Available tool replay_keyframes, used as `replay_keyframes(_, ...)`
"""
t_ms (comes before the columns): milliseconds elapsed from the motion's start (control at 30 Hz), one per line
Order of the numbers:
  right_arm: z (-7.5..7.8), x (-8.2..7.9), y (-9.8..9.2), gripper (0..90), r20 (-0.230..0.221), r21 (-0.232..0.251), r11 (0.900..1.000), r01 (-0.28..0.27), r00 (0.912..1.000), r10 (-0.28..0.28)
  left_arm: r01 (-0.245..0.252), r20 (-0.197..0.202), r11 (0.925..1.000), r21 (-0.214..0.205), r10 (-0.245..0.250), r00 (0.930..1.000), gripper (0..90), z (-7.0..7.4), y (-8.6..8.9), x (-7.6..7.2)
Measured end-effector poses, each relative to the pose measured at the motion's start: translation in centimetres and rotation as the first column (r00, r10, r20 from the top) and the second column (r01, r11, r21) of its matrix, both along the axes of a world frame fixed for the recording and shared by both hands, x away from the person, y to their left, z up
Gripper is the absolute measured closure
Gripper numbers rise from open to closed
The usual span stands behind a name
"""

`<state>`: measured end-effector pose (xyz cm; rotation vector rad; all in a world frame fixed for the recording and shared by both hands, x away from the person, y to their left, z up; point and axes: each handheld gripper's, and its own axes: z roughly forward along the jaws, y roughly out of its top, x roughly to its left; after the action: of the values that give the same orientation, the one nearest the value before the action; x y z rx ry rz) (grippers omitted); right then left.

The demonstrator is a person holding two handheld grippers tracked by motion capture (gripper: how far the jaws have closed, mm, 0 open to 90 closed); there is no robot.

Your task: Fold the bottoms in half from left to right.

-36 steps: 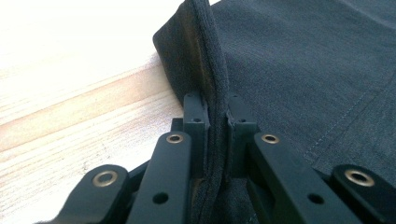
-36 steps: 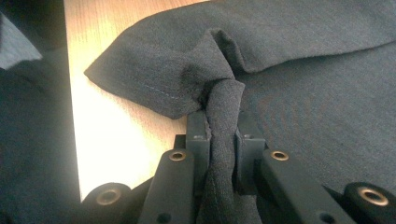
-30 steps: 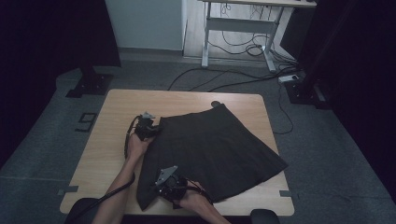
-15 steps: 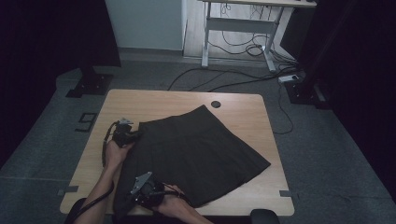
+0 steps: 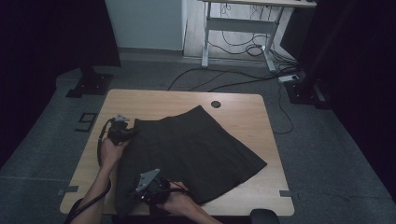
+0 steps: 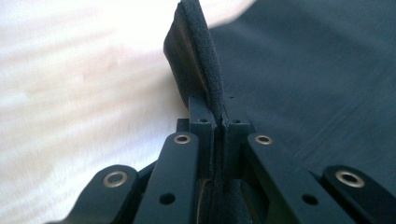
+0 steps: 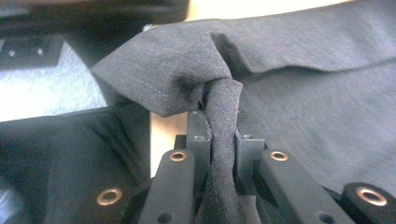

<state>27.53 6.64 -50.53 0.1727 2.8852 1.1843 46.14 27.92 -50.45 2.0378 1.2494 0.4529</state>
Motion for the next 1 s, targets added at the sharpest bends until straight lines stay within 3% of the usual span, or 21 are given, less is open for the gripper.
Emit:
replay_keyframes(167,2.2,0.9,-3.8,80.4,0.037,0.035,0.9967,0.073,0.9965,-0.075,0.004,0.045,0.9976,-0.069,-0.001,0.9990,85.5,2.9,-1.4,1.1)
replay_keyframes(300,2.9,1.5,-7.2,80.4,0.065,0.038,0.9868,0.157,0.9850,-0.159,0.017,0.069,0.9928,-0.118,-0.008,0.9975,85.5,4.3,-2.8,2.1)
replay_keyframes(433,3.2,2.1,-10.6,80.4,0.067,0.065,0.9684,0.241,0.9673,-0.245,0.035,0.115,0.9848,-0.170,-0.015,0.9932,85.5,5.0,-5.0,3.0)
replay_keyframes(667,3.7,2.6,-15.4,80.5,0.044,0.114,0.9320,0.344,0.9355,-0.351,0.077,0.174,0.9813,-0.176,-0.046,0.9837,85.5,5.1,-9.1,3.8)
replay_keyframes(1000,6.4,2.0,-20.5,80.5,0.091,0.152,0.8961,0.417,0.8969,-0.433,0.153,0.217,0.9778,-0.143,-0.120,0.9689,85.5,7.5,-14.7,5.1)
